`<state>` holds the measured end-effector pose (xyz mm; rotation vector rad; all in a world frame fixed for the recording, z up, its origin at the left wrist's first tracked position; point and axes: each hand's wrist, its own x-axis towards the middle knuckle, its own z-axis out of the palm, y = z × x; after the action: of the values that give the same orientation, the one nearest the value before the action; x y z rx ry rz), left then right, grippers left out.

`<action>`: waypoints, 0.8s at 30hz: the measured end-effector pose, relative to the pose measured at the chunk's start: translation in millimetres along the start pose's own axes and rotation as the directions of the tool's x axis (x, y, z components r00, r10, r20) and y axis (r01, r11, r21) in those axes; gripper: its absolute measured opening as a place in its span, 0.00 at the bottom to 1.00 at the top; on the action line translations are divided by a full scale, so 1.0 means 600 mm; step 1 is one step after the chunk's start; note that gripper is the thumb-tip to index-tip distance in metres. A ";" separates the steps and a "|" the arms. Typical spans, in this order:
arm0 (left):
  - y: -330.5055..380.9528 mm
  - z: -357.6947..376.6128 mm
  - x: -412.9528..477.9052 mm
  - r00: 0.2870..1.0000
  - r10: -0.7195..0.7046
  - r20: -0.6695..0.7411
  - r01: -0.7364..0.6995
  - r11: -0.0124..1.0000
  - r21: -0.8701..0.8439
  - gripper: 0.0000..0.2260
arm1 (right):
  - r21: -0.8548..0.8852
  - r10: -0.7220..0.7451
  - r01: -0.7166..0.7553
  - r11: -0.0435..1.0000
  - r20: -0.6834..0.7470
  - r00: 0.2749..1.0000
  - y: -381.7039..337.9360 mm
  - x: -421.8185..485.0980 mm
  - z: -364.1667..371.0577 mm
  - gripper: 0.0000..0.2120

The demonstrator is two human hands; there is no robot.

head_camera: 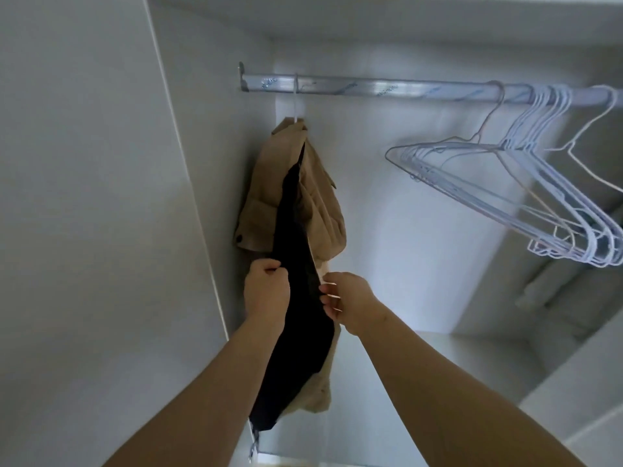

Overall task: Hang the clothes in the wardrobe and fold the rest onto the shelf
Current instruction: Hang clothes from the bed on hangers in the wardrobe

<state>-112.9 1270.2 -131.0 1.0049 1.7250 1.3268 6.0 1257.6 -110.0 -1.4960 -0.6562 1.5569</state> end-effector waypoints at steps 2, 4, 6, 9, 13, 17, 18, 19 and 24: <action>-0.026 0.002 -0.053 0.996 -0.026 0.088 0.026 1.000 -0.003 0.06 | 0.019 -0.010 0.010 1.000 -0.017 1.000 0.034 -0.037 -0.032 0.05; -0.051 0.003 -0.112 0.986 -0.060 0.156 0.064 0.998 -0.019 0.07 | 0.017 -0.003 0.003 1.000 -0.034 0.999 0.075 -0.075 -0.065 0.03; -0.078 0.001 -0.178 0.966 -0.109 0.234 0.113 0.994 -0.004 0.07 | 0.022 0.018 -0.017 1.000 -0.060 0.998 0.122 -0.117 -0.102 0.03; -0.116 -0.005 -0.289 0.931 -0.181 0.316 0.184 0.983 0.023 0.08 | 0.063 0.069 -0.062 0.996 -0.115 0.991 0.203 -0.191 -0.156 0.03; -0.159 -0.021 -0.438 0.860 -0.275 0.430 0.271 0.960 0.073 0.07 | 0.111 0.151 -0.134 0.985 -0.163 0.975 0.310 -0.295 -0.222 0.04; -0.174 -0.043 -0.543 0.803 -0.337 0.491 0.307 0.941 0.143 0.06 | 0.206 0.216 -0.168 0.964 -0.244 0.945 0.384 -0.389 -0.264 0.05; -0.176 -0.048 -0.562 0.794 -0.340 0.504 0.303 0.940 0.157 0.07 | 0.232 0.229 -0.169 0.958 -0.260 0.938 0.400 -0.409 -0.270 0.05; -0.179 -0.053 -0.580 0.784 -0.345 0.516 0.298 0.938 0.175 0.07 | 0.257 0.239 -0.169 0.951 -0.274 0.932 0.416 -0.429 -0.276 0.05; -0.200 -0.084 -0.671 0.703 -0.362 0.612 0.242 0.931 0.273 0.04 | 0.380 0.258 -0.105 0.919 -0.376 0.890 0.498 -0.520 -0.294 0.06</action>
<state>-1.9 868.2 -203.5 1.0574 1.3757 0.5062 85.4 811.9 -223.8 -1.5755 0.0201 1.3339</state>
